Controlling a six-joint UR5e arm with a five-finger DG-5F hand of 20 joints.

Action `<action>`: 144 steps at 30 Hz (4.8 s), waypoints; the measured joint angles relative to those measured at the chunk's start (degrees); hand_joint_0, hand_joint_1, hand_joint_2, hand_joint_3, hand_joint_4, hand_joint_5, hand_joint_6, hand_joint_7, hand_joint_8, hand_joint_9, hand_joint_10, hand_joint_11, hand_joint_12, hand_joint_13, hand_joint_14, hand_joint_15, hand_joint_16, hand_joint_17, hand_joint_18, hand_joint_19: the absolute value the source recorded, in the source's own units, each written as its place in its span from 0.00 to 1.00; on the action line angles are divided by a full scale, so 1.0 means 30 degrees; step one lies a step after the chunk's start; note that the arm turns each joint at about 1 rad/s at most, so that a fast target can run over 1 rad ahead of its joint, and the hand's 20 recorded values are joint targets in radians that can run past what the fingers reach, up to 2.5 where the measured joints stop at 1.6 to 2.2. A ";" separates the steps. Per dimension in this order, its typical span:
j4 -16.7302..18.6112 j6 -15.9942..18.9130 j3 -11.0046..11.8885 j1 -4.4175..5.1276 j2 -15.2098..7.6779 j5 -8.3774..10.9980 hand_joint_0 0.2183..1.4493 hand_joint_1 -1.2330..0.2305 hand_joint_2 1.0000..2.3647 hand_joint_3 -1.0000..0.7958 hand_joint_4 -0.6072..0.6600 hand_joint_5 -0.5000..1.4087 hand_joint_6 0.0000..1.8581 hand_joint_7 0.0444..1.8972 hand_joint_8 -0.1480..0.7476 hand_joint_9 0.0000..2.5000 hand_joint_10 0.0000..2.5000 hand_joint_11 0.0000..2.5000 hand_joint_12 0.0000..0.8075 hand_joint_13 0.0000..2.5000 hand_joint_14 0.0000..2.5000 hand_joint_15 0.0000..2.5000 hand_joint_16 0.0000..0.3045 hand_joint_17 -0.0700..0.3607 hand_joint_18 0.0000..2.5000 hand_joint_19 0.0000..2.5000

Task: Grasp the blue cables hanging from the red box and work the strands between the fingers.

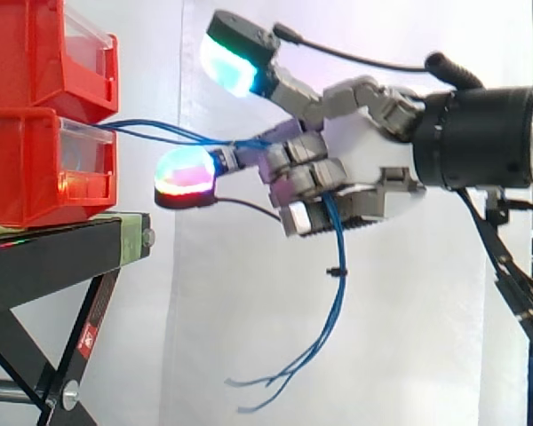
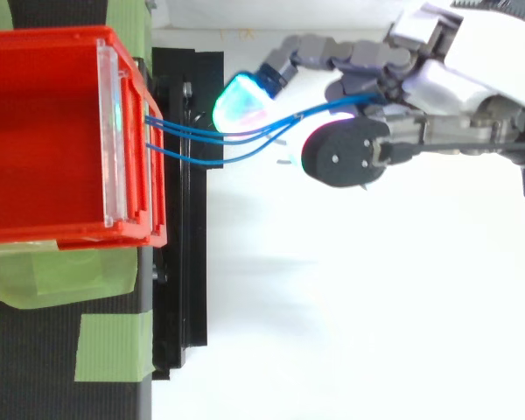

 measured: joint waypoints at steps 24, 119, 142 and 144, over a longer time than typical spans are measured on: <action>-0.0733 -0.2217 0.0575 0.0201 0.0013 0.0330 0.49 0.43 0.00 0.01 0.74 0.38 0.01 0.62 0.64 0.29 1.00 0.99 0.64 0.40 1.00 0.66 0.20 0.47 0.55 0.33; 0.1670 -1.1818 0.0560 0.0534 0.1598 0.0836 0.60 0.31 0.01 0.37 0.63 0.36 0.33 0.62 0.64 0.29 1.00 0.99 0.64 0.40 1.00 0.66 0.20 0.47 0.55 0.33; 0.2690 -1.2945 0.0558 0.0378 0.0064 0.0077 0.60 0.32 0.02 0.38 0.62 0.35 0.34 0.63 0.64 0.29 1.00 0.99 0.64 0.40 1.00 0.66 0.20 0.47 0.55 0.33; 0.2669 -1.2893 0.0560 0.0375 0.0033 0.0095 0.59 0.32 0.02 0.39 0.62 0.35 0.34 0.63 0.64 0.29 1.00 0.99 0.64 0.40 1.00 0.66 0.20 0.47 0.55 0.33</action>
